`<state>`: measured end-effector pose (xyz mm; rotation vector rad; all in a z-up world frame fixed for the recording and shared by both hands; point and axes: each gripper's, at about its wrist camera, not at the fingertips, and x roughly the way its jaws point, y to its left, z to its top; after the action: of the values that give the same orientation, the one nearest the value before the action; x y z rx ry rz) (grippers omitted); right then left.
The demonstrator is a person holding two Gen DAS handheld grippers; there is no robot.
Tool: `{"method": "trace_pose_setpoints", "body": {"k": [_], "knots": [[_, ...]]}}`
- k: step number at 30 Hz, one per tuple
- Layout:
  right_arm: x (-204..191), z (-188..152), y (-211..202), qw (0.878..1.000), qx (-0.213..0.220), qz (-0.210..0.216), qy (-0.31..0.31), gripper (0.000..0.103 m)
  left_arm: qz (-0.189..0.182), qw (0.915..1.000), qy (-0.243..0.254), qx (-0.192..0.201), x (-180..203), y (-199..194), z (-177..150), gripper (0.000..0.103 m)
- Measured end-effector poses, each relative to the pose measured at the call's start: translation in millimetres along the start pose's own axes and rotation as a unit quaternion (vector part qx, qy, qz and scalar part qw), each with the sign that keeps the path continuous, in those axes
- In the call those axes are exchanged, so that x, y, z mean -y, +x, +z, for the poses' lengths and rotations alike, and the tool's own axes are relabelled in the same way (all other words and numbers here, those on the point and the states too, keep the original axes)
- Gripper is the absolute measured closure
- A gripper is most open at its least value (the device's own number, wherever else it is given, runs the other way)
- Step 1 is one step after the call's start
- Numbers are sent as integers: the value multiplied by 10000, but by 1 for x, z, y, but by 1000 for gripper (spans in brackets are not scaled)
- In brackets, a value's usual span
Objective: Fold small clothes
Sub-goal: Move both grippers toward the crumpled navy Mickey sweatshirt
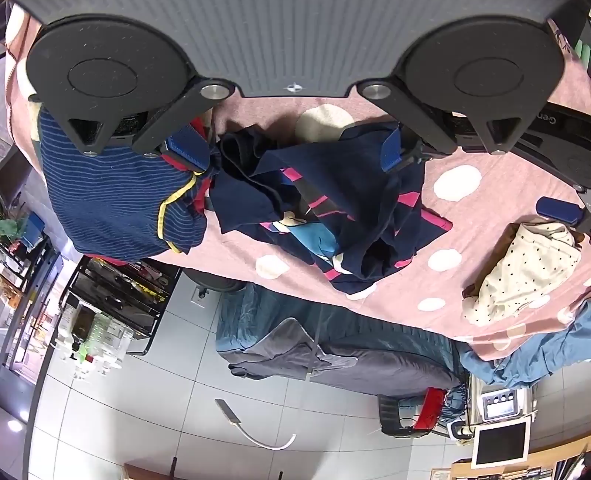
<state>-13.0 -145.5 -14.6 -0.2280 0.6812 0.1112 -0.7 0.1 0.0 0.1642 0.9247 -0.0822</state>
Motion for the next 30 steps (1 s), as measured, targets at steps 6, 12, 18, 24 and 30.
{"method": "trace_pose_setpoints", "body": {"k": [6,12,18,24,30], "knots": [[-3,1,3,10000,-49,56,-43,0,22,10000,-27,-3,-11,3,-2,0],[-5,1,4,9999,-95,68,-74,0,33,10000,-3,-17,-3,4,0,0],[-7,-2,9,9997,-208,74,-114,0,13,10000,-10,-73,-1,8,-2,0],[-10,-4,17,9991,-380,84,-183,0,37,9999,-11,-159,-4,15,-2,0],[-13,-4,29,9975,-644,100,-266,0,43,9996,56,-268,-3,27,2,0]]}}
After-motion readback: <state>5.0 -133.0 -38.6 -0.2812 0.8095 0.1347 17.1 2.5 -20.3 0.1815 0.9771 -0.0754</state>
